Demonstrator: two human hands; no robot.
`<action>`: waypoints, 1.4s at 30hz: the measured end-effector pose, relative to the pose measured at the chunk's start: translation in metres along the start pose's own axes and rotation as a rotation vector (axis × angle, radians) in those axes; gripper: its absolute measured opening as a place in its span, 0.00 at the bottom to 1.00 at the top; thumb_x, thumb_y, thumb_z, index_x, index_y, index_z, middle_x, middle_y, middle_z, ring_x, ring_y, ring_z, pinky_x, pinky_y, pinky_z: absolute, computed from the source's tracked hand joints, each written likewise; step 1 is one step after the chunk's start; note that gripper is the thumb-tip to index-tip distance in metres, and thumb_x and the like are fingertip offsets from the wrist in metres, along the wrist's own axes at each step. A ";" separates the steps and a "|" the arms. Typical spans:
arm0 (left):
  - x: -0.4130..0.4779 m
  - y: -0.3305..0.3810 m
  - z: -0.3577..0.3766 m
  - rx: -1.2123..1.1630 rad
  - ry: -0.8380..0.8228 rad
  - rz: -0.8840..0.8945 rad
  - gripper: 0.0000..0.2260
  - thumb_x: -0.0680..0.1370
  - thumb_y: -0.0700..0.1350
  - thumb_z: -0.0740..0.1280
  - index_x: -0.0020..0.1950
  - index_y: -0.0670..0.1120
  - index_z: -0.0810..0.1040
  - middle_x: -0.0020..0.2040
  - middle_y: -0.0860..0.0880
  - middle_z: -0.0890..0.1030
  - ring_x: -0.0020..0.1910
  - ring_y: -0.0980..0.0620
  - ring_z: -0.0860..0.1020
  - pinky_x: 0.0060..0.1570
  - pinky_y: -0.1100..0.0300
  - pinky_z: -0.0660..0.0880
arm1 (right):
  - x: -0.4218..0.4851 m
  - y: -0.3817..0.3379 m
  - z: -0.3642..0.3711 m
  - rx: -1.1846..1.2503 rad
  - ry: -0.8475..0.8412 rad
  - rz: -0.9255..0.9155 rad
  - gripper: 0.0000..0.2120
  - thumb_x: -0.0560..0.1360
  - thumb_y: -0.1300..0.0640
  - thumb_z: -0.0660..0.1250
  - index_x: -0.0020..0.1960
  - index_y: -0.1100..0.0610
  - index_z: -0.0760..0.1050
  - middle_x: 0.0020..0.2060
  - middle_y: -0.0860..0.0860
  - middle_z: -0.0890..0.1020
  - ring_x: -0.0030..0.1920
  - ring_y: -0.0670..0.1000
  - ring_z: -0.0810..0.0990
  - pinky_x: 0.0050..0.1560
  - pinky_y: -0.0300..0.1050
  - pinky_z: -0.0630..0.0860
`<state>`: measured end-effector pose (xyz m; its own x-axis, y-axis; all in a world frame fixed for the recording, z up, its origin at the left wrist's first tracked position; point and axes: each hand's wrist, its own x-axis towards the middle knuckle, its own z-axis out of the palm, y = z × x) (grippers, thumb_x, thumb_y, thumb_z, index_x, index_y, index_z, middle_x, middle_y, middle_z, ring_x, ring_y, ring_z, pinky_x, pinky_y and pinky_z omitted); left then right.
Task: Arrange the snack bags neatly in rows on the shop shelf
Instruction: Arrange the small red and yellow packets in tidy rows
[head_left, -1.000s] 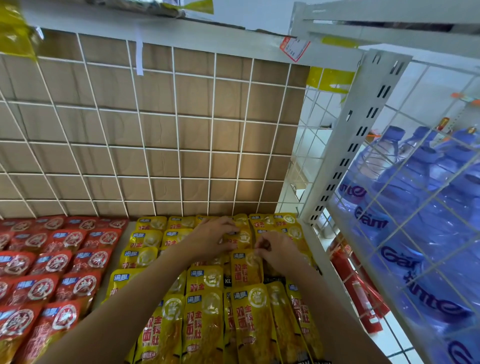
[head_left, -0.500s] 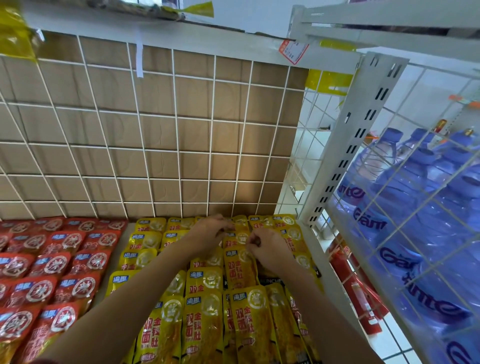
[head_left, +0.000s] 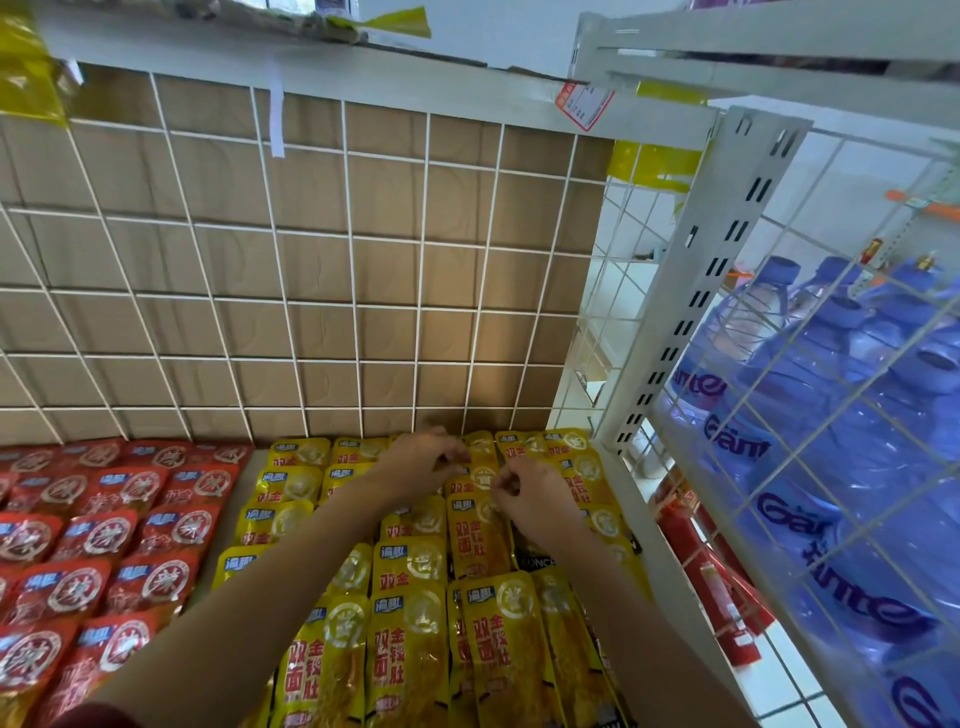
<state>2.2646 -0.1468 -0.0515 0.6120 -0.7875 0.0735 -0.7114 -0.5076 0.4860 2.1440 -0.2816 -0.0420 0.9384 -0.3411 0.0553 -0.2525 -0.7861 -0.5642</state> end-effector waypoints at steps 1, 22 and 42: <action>0.002 0.001 -0.001 0.016 -0.011 0.001 0.10 0.76 0.46 0.66 0.57 0.47 0.79 0.52 0.48 0.77 0.52 0.50 0.76 0.52 0.57 0.72 | 0.000 0.000 0.000 -0.005 0.003 0.002 0.05 0.75 0.59 0.64 0.49 0.59 0.78 0.41 0.49 0.79 0.42 0.45 0.74 0.41 0.37 0.72; 0.011 0.003 0.006 -0.238 0.126 -0.071 0.06 0.75 0.38 0.66 0.49 0.42 0.82 0.48 0.47 0.82 0.44 0.57 0.75 0.37 0.79 0.65 | -0.003 0.005 0.005 0.115 0.007 0.065 0.03 0.74 0.61 0.65 0.45 0.59 0.77 0.32 0.46 0.75 0.33 0.46 0.74 0.35 0.40 0.74; 0.008 0.001 0.003 -0.207 0.054 -0.029 0.06 0.75 0.39 0.67 0.49 0.42 0.82 0.47 0.46 0.82 0.44 0.54 0.77 0.40 0.74 0.69 | -0.005 0.001 0.007 0.081 0.036 0.074 0.03 0.74 0.60 0.66 0.46 0.58 0.78 0.36 0.48 0.77 0.37 0.46 0.76 0.34 0.36 0.72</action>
<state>2.2674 -0.1547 -0.0530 0.6530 -0.7507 0.1006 -0.6105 -0.4431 0.6564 2.1412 -0.2769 -0.0488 0.9086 -0.4157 0.0400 -0.2990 -0.7143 -0.6327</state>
